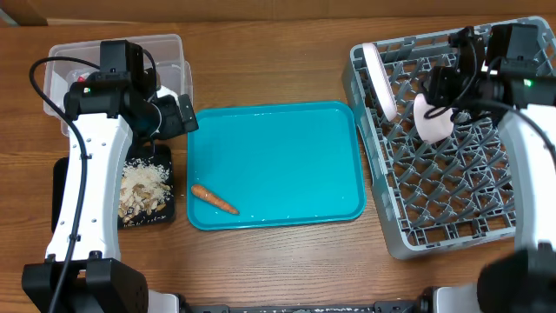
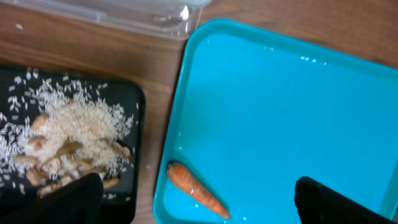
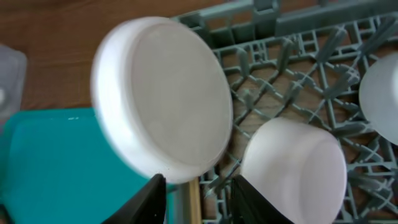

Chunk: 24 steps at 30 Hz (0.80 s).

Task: Sort waste into correct bins and load items into the dishwasher
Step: 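Release the plate and pull the right gripper back over the rack, then reach the left gripper to the carrot on the teal tray and grasp it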

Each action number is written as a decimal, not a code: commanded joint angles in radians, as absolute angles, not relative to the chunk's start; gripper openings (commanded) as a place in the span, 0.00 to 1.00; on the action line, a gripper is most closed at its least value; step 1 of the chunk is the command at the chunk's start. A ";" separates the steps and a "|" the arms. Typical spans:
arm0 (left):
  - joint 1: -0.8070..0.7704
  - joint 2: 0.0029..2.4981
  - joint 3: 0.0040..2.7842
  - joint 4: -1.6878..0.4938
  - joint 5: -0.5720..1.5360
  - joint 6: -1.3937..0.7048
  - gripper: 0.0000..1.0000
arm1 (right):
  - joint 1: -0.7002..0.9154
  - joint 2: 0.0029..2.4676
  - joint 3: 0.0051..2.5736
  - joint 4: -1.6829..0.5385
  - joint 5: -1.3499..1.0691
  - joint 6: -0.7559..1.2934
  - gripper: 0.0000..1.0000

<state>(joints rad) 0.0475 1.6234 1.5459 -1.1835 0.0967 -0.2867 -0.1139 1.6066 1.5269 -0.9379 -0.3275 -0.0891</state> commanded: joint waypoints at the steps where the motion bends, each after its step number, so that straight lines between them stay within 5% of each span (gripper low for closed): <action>1: 0.046 1.610 1.565 -1.208 0.109 -0.316 1.00 | -0.038 1.539 1.546 -0.962 -0.288 -0.077 0.37; 13: -0.063 1.610 1.356 -1.227 0.184 -0.533 1.00 | 0.259 1.565 1.475 -1.112 -0.214 -0.077 0.47; 24: -0.151 1.610 1.103 -1.101 0.184 -0.752 1.00 | 0.302 1.565 1.400 -1.113 -0.215 -0.073 0.53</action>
<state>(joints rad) -0.1448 1.6230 1.1358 -1.1130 0.1761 -0.6556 0.3012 1.5646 1.4006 -1.1187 -0.2237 -0.0780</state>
